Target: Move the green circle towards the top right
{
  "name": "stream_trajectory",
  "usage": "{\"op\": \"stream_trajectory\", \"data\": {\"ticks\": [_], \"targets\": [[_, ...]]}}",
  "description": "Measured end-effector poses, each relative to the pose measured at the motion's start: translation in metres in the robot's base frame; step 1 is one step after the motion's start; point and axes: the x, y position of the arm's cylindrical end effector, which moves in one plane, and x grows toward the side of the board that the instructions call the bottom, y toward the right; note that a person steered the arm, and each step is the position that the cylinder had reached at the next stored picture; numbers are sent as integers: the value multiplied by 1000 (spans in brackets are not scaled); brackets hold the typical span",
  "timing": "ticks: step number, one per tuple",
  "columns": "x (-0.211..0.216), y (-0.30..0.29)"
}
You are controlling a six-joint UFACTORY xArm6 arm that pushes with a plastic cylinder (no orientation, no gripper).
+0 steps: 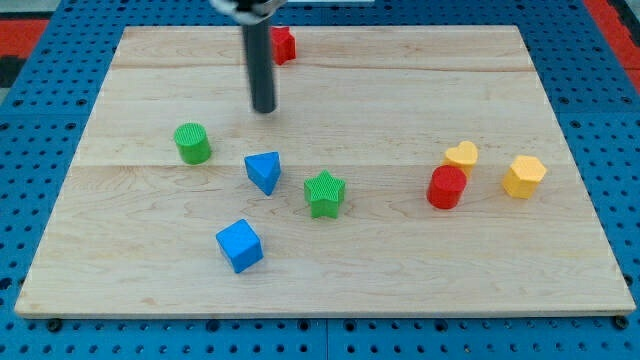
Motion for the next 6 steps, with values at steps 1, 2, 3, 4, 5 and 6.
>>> {"op": "stream_trajectory", "data": {"ticks": [1, 2, 3, 4, 5, 6], "targets": [[9, -76], [17, -127], [60, -115], [79, -87], [60, -99], [47, -85]]}}
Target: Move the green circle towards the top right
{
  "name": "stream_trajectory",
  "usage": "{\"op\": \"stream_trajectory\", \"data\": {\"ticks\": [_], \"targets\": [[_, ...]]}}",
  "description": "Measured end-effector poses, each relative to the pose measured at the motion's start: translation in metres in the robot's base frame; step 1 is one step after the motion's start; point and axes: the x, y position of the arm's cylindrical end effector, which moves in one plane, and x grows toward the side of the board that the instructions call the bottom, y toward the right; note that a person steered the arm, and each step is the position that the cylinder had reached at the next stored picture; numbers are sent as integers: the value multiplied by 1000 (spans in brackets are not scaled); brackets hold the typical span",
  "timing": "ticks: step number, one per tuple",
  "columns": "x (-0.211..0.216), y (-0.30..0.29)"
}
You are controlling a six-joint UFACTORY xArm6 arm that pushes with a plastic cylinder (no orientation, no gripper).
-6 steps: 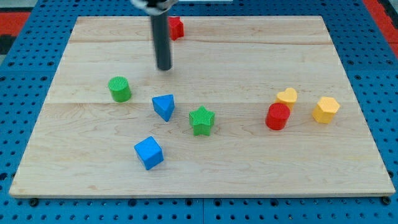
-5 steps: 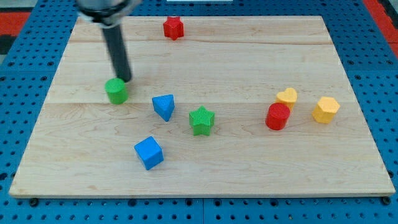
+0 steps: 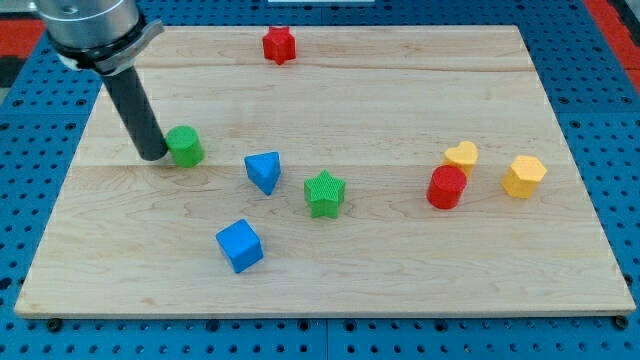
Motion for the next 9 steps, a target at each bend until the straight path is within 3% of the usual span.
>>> {"op": "stream_trajectory", "data": {"ticks": [4, 9], "targets": [[-12, 182], [-103, 261]]}}
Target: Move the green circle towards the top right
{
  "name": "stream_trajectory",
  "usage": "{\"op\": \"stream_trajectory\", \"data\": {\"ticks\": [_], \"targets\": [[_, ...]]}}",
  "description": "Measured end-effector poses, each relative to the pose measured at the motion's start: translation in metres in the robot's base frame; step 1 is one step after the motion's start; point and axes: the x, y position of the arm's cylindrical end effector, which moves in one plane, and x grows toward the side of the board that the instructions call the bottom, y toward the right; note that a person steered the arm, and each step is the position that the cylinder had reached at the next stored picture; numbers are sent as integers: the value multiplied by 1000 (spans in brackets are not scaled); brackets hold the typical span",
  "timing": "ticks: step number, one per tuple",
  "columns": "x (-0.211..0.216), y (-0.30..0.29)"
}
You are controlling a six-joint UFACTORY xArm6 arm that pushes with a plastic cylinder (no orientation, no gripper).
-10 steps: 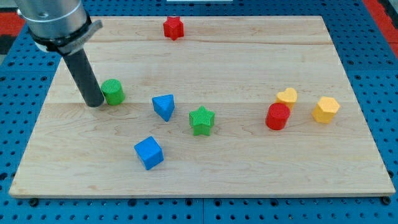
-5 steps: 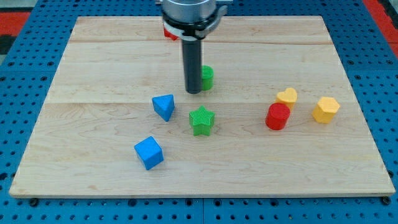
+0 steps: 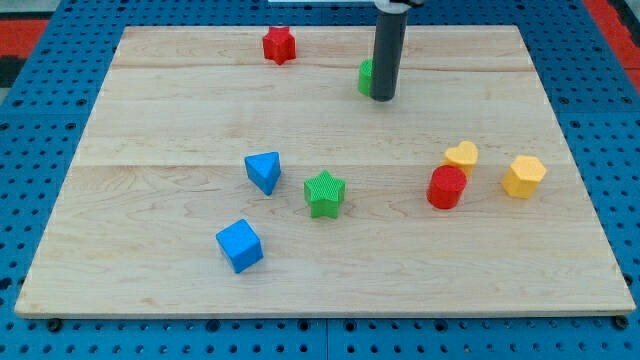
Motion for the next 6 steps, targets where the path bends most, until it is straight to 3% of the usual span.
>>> {"op": "stream_trajectory", "data": {"ticks": [4, 6], "targets": [[-18, -64], [-53, -15]]}}
